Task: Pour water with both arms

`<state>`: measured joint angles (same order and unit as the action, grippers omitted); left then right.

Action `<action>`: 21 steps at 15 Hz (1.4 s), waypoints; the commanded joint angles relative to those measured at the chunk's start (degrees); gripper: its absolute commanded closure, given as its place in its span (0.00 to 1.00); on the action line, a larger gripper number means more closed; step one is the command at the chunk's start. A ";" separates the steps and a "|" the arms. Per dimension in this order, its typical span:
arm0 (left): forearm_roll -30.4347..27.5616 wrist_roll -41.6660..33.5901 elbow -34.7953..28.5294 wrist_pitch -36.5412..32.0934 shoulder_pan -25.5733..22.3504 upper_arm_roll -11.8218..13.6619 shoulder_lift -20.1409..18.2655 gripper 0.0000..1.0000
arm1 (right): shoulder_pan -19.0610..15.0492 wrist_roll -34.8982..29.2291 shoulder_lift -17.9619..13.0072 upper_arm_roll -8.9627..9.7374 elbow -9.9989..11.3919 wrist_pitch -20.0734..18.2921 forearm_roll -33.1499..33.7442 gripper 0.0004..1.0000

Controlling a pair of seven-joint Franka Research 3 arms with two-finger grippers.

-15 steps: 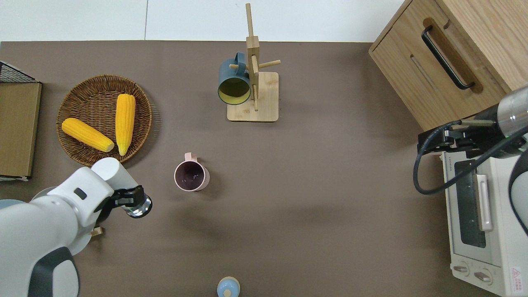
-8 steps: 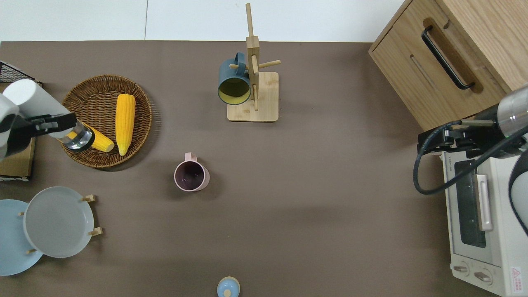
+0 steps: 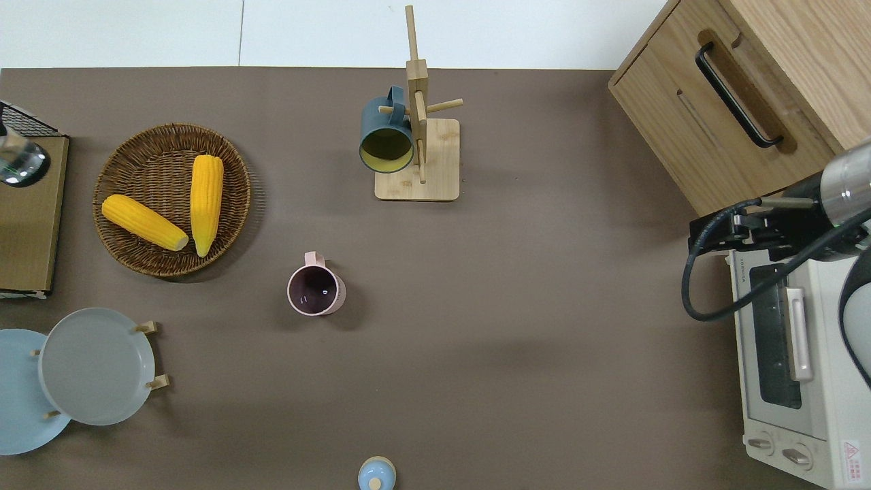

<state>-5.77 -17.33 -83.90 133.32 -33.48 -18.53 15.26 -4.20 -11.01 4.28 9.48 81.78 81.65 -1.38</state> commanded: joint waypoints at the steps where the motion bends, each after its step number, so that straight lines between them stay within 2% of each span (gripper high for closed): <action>1: 0.85 -2.26 6.47 6.33 -1.14 -0.63 6.36 1.00 | -0.90 1.08 -0.59 0.45 0.31 0.44 -1.17 0.01; 2: 0.59 -5.14 6.65 6.34 -2.54 -0.63 6.63 1.00 | -0.90 1.08 -0.59 0.45 0.31 0.44 -1.17 0.01; 4: 0.67 -6.31 6.47 5.73 -5.53 -0.80 6.28 1.00 | -0.90 1.08 -0.59 0.45 0.31 0.44 -1.17 0.01; 5: 0.58 -8.84 6.39 5.29 -7.54 -1.59 6.19 1.00 | -0.90 1.08 -0.59 0.45 0.31 0.44 -1.17 0.01; 6: -0.98 -11.82 5.86 5.20 -8.95 -1.77 6.02 1.00 | -0.90 1.08 -0.59 0.45 0.31 0.44 -1.17 0.01; 8: -7.82 -19.11 4.72 4.32 -12.12 -1.69 5.75 1.00 | -0.90 1.08 -0.59 0.45 0.31 0.44 -1.17 0.01; 9: -10.29 -20.19 2.89 4.23 -13.00 -1.60 5.58 1.00 | -0.90 1.08 -0.59 0.45 0.31 0.44 -1.17 0.01; 16: -13.82 -22.66 -4.59 5.20 -14.07 -1.68 3.29 1.00 | -0.90 1.08 -0.59 0.45 0.31 0.44 -1.17 0.01; 21: -16.29 -27.23 -5.83 5.81 -14.77 -1.33 3.38 0.97 | -0.90 1.08 -0.59 0.45 0.31 0.44 -1.17 0.01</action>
<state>-19.80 -41.27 -87.25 137.64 -47.10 -19.49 21.29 -4.20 -11.01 4.28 9.48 81.78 81.65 -1.38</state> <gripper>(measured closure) 0.366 0.004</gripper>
